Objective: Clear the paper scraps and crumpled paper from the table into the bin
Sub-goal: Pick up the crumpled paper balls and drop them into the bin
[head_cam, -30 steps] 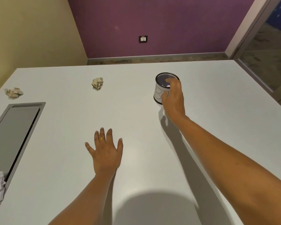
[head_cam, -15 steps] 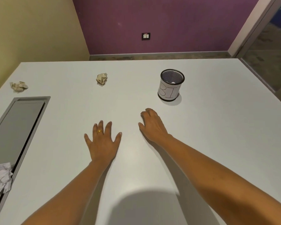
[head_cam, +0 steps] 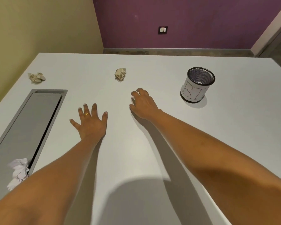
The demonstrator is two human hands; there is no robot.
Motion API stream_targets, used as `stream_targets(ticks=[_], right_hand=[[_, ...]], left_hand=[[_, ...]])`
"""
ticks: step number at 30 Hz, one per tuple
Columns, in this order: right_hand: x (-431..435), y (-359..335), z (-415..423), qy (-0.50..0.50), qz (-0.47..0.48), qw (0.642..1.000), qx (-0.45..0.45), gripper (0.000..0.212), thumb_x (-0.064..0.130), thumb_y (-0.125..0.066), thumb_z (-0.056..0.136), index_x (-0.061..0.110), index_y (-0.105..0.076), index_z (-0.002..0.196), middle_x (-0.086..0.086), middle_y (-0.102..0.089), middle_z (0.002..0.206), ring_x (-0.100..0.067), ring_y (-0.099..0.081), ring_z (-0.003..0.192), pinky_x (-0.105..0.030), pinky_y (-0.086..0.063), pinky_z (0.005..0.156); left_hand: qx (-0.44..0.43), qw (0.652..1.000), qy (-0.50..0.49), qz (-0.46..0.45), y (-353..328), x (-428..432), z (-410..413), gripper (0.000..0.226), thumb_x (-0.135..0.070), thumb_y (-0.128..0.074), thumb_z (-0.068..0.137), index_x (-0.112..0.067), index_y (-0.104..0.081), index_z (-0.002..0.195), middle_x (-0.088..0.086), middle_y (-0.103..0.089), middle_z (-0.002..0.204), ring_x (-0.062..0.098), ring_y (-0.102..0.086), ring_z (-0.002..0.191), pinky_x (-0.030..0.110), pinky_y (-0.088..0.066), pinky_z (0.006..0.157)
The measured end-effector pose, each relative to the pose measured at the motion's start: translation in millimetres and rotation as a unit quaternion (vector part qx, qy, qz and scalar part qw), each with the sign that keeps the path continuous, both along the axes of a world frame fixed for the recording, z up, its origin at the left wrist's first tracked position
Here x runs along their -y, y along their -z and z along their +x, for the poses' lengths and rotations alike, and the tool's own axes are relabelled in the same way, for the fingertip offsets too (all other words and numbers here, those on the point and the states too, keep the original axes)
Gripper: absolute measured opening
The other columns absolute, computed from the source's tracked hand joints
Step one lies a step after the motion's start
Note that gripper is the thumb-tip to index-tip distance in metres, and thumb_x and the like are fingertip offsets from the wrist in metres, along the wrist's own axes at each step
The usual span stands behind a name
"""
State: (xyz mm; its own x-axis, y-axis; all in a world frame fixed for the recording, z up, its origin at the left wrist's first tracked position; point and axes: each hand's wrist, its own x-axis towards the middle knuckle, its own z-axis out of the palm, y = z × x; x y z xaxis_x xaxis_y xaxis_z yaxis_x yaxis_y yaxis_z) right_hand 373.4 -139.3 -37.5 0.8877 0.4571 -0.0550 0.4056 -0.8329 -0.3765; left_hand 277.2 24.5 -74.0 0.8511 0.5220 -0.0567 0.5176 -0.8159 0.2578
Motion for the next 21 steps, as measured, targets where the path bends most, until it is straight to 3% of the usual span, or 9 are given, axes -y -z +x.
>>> stream_targets(ticks=[11,16,21], right_hand=[[-62,-7,60,-0.059,-0.063,0.990,0.112,0.046,0.025,-0.039,0.098,0.017,-0.028,0.142,-0.011,-0.011,0.157,-0.029,-0.010,0.145,-0.054,-0.021,0.114],[-81,-15,88,-0.060,-0.101,0.990,0.077,0.055,0.028,-0.040,0.099,0.022,-0.014,0.147,-0.008,-0.002,0.159,-0.031,0.004,0.147,-0.055,-0.011,0.116],[-88,-15,98,-0.036,-0.136,0.990,0.016,0.073,0.035,-0.048,0.095,0.017,-0.003,0.149,-0.007,0.004,0.160,-0.030,0.012,0.146,-0.055,-0.004,0.117]], left_hand=[[0.023,0.999,-0.013,0.031,5,3,1,0.059,-0.051,-0.025,0.093,-0.023,-0.018,0.144,0.010,-0.014,0.156,0.028,-0.005,0.145,0.063,-0.004,0.111],[0.023,0.999,-0.014,0.046,6,4,2,0.058,-0.051,-0.025,0.093,-0.023,-0.019,0.144,0.010,-0.016,0.155,0.028,-0.007,0.145,0.063,-0.007,0.111],[0.025,0.998,-0.017,0.055,7,5,1,0.058,-0.051,-0.026,0.093,-0.022,-0.020,0.143,0.011,-0.018,0.155,0.028,-0.009,0.144,0.064,-0.009,0.110]])
